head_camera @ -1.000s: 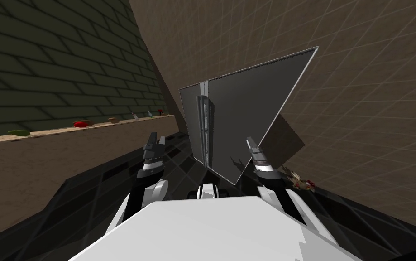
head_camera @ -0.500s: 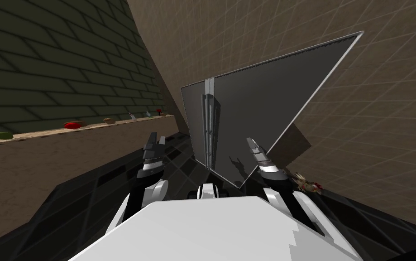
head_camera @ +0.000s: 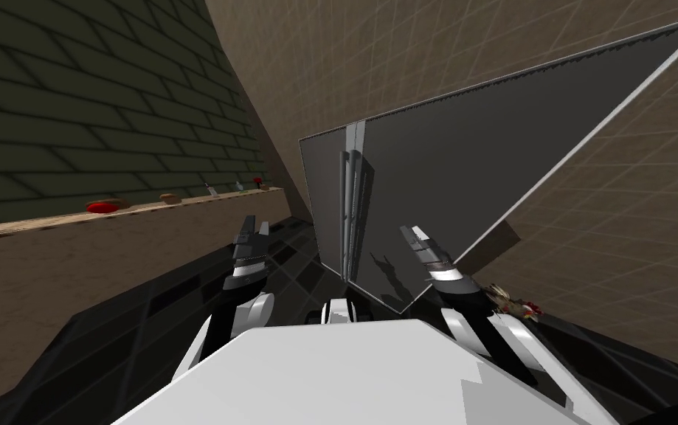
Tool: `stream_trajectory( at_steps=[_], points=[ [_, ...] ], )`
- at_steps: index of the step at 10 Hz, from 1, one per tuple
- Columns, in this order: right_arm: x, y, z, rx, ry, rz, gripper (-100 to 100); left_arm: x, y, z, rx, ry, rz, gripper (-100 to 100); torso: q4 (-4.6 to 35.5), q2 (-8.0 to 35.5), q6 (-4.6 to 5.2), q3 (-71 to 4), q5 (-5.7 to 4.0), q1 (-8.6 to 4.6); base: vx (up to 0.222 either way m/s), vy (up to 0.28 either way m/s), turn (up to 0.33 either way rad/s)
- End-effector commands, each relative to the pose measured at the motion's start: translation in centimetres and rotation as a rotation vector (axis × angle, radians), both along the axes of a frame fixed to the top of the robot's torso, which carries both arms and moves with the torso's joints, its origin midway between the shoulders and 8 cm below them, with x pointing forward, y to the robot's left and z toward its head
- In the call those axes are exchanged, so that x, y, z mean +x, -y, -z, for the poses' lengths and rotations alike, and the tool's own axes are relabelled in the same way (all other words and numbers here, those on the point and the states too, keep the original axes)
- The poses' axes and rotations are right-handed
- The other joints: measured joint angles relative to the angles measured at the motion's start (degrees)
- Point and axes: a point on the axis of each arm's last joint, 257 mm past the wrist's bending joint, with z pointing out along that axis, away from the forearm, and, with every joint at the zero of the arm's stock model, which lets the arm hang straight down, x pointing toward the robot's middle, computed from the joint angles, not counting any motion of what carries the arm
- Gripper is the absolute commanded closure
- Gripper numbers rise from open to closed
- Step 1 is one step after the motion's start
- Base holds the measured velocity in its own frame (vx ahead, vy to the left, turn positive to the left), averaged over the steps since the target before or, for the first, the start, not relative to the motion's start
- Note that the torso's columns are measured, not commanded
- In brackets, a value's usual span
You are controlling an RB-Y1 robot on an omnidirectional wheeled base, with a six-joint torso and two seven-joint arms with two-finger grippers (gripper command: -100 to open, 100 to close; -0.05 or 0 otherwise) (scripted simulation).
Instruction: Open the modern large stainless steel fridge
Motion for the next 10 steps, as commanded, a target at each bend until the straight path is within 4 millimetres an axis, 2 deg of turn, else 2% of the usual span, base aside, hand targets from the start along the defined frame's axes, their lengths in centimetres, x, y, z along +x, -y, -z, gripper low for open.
stream_trajectory(
  at_steps=[1, 10],
  points=[
    [-0.03, 0.38, -0.05, -0.156, -0.012, 0.047, -100, 0.0, 0.0, 0.0, 0.0, 0.0, 0.0, 0, 0.01, -0.01, 0.01, 0.01, 0.01, 0.06, 0.12, 0.159, -0.042],
    [0.1, 1.33, -0.48, -0.606, -0.02, 0.157, -100, 0.0, 0.0, 0.0, 0.0, 0.0, 0.0, 0, -0.03, -0.09, 0.0, -0.06, 0.01, 0.04, 0.104, 0.125, -0.028]
  ],
)
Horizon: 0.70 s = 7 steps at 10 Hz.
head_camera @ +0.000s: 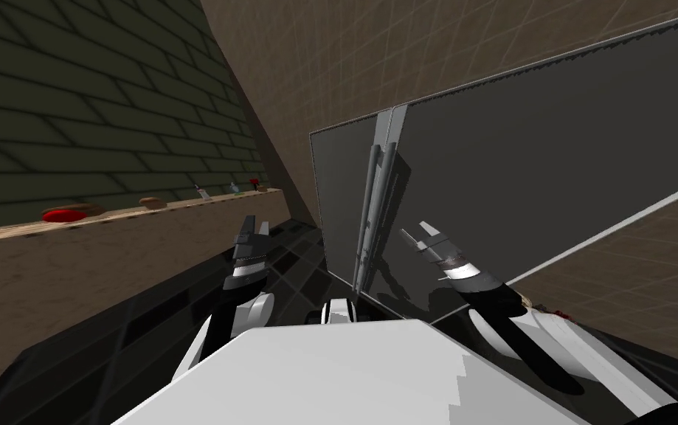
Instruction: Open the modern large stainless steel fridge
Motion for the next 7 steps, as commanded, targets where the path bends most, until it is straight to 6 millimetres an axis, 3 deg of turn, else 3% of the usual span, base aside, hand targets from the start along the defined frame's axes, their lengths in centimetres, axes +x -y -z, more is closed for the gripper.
stream_trajectory(
  at_steps=[1, 7],
  points=[
    [0.09, 0.44, -0.17, -0.142, 0.004, 0.037, -100, 0.0, 0.0, 0.0, 0.0, 0.0, 0.0, 0, 0.02, 0.07, 0.01, 0.04, -0.01, -0.04, 0.092, 0.131, -0.03],
    [0.36, 1.41, -0.83, -0.45, 0.023, 0.11, -100, 0.0, 0.0, 0.0, 0.0, 0.0, 0.0, 0, 0.0, -0.02, 0.0, 0.0, 0.01, 0.03, 0.108, 0.148, -0.033]
  ],
)
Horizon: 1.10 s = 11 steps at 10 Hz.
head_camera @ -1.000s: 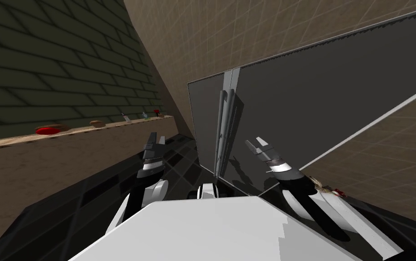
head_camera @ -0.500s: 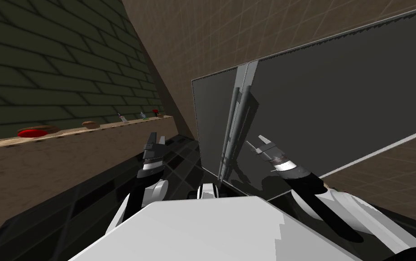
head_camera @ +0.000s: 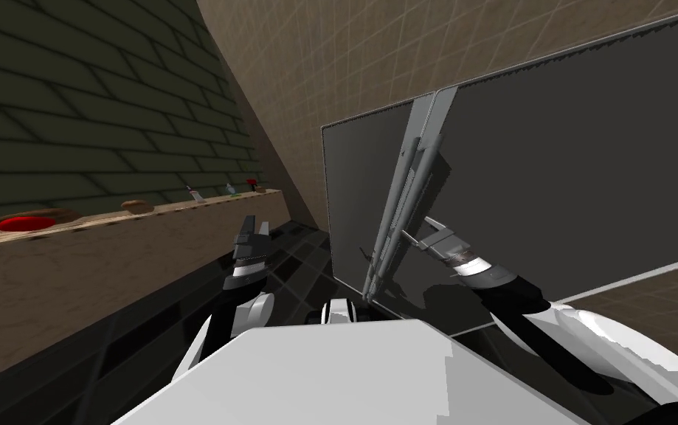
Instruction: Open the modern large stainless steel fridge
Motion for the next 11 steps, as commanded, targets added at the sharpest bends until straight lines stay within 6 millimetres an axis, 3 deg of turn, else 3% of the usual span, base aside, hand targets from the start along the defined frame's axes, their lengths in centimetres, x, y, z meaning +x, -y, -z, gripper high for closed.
stream_trajectory(
  at_steps=[1, 3, 4, 5, 6, 7, 11],
  points=[
    [0.1, 0.2, -0.1, -0.048, 0.004, 0.011, -100, 0.0, 0.0, 0.0, 0.0, 0.0, 0.0, 0, 0.0, 0.06, 0.0, 0.02, 0.0, -0.03, 0.042, 0.066, -0.007],
    [-0.5, -0.2, -1.4, -0.059, 0.005, 0.004, -100, 0.0, 0.0, 0.0, 0.0, 0.0, 0.0, 0, 0.05, 0.13, 0.02, 0.09, -0.1, -0.31, 0.11, 0.044, -0.04],
    [-0.4, -0.1, -1.0, -0.059, 0.006, 0.006, -100, 0.0, 0.0, 0.0, 0.0, 0.0, 0.0, 0, -0.02, -0.05, 0.0, -0.03, -0.05, -0.15, 0.049, 0.022, -0.038],
    [0.0, 0.2, -0.3, -0.054, 0.005, 0.012, 100, 0.0, 0.0, 0.0, 0.0, 0.0, 0.0, 0, -0.04, -0.11, -0.17, -0.12, 0.0, -0.11, -0.095, -0.025, 0.055],
    [-0.1, 0.0, -0.7, -0.054, 0.006, 0.006, 100, 0.0, 0.0, 0.0, 0.0, 0.0, 0.0, 0, -0.08, 0.0, -0.18, -0.03, -0.1, -0.25, -0.062, -0.019, 0.025],
    [-0.6, -2.2, -0.8, -0.052, 0.008, -0.058, 100, 0.0, 0.0, 0.0, 0.0, 0.0, 0.0, 0, -0.09, -0.1, -0.01, -0.04, -0.04, -0.15, -0.156, -0.095, 0.069],
    [-2.0, -6.5, -1.2, -0.055, 0.011, -0.184, 100, 0.0, 0.0, 0.0, 0.0, 0.0, 0.0, 0, 0.19, 0.42, 0.24, 0.26, -0.02, -0.22, -0.23, -0.133, 0.088]
  ],
)
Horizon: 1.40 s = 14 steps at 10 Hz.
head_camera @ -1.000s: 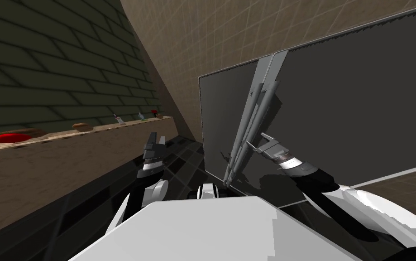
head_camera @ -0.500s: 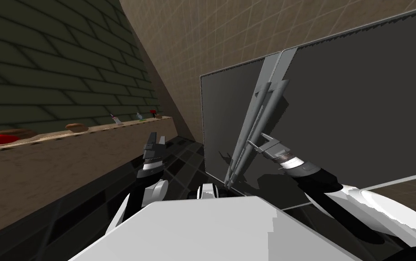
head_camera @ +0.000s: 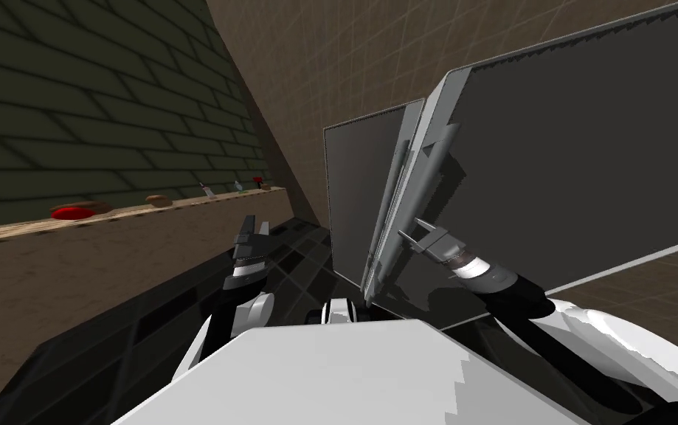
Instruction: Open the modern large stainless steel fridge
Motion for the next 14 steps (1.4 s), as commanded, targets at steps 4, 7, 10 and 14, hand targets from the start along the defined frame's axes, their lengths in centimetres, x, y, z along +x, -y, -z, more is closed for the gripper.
stream_trajectory(
  at_steps=[4, 7, 10, 14],
  points=[
    [-2.5, -5.9, -0.5, -0.007, 0.002, -0.177, 100, 0.0, 0.0, 0.0, 0.0, 0.0, 0.0, 0, 0.08, -0.22, -0.14, -0.26, 0.14, 0.09, -0.188, -0.113, 0.068],
    [-3.2, -7.0, -0.2, -0.007, -0.009, -0.225, 100, 0.0, 0.0, 0.0, 0.0, 0.0, 0.0, 0, -0.04, -0.28, -0.3, -0.29, 0.12, 0.07, -0.137, -0.105, 0.098],
    [-4.5, -9.0, -0.3, -0.008, -0.004, -0.31, 100, 0.0, 0.0, 0.0, 0.0, 0.0, 0.0, 0, -0.02, -0.14, -0.16, -0.15, 0.03, -0.01, -0.183, -0.126, 0.095],
    [-6.5, -11.5, -0.6, -0.007, 0.007, -0.423, 100, 0.0, 0.0, 0.0, 0.0, 0.0, 0.0, 0, -0.01, -0.28, -0.19, -0.26, 0.09, 0.18, -0.208, -0.152, 0.126]
  ],
)
